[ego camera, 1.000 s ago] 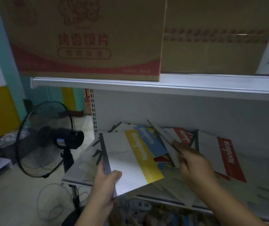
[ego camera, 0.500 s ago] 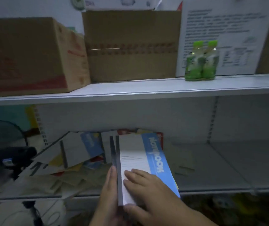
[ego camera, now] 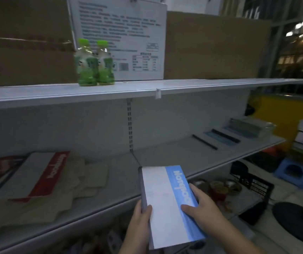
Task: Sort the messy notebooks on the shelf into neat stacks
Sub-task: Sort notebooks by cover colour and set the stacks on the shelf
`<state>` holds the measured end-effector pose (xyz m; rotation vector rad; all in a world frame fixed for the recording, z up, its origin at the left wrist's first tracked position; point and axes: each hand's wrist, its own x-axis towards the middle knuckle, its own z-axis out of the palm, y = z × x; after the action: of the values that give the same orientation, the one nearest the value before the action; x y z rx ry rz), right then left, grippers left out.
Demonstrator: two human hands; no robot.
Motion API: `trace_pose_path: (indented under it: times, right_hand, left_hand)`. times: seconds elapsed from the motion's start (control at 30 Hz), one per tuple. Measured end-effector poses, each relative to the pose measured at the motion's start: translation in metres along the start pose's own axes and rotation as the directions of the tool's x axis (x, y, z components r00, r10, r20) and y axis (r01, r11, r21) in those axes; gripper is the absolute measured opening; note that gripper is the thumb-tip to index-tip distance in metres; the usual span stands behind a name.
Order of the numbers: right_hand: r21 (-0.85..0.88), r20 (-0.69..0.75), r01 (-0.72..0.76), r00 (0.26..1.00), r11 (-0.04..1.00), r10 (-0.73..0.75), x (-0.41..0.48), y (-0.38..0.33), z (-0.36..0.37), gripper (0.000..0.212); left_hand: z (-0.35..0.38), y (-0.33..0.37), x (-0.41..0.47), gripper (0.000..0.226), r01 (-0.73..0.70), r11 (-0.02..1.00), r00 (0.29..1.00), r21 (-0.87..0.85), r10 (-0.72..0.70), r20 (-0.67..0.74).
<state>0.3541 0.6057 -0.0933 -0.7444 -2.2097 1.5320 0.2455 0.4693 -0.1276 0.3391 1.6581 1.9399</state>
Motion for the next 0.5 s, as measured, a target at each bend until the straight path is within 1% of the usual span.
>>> trace_pose_path:
  times: [0.03,0.1,0.17,0.27,0.33,0.43,0.5]
  right_hand:
    - [0.037,-0.025,-0.037,0.999,0.999,0.038,0.001,0.011,-0.013,0.046]
    - [0.096,-0.074,-0.085,0.993,0.992,0.093,0.004,0.03,-0.037,0.044]
    - [0.148,-0.125,-0.111,0.984,0.983,0.13,0.01,0.044,-0.06,0.043]
    - [0.178,-0.17,-0.148,0.969,0.973,0.179,0.027,0.06,-0.091,0.05]
    - [0.185,-0.197,-0.167,0.959,0.968,0.203,0.046,0.068,-0.11,0.051]
    - [0.197,-0.295,-0.204,0.92,0.959,0.257,0.082,0.081,-0.143,0.057]
    - [0.202,-0.321,-0.219,0.906,0.955,0.276,0.106,0.086,-0.166,0.061]
  left_hand:
    - [0.015,-0.007,0.004,0.023,0.008,1.0,1.0,0.021,-0.008,0.028]
    - [0.043,-0.015,0.013,0.02,0.043,0.999,0.995,0.002,-0.043,0.086]
    - [0.067,-0.024,0.03,0.025,0.097,0.995,0.985,-0.007,-0.095,0.144]
    - [0.106,-0.04,0.068,0.036,0.154,0.987,0.972,0.049,-0.161,0.17]
    - [0.135,-0.043,0.088,0.034,0.161,0.984,0.969,0.076,-0.172,0.176]
    - [0.181,-0.04,0.112,0.028,0.114,0.988,0.976,0.1,-0.131,0.175]
    - [0.21,-0.038,0.131,0.022,0.108,0.987,0.975,0.116,-0.128,0.18]
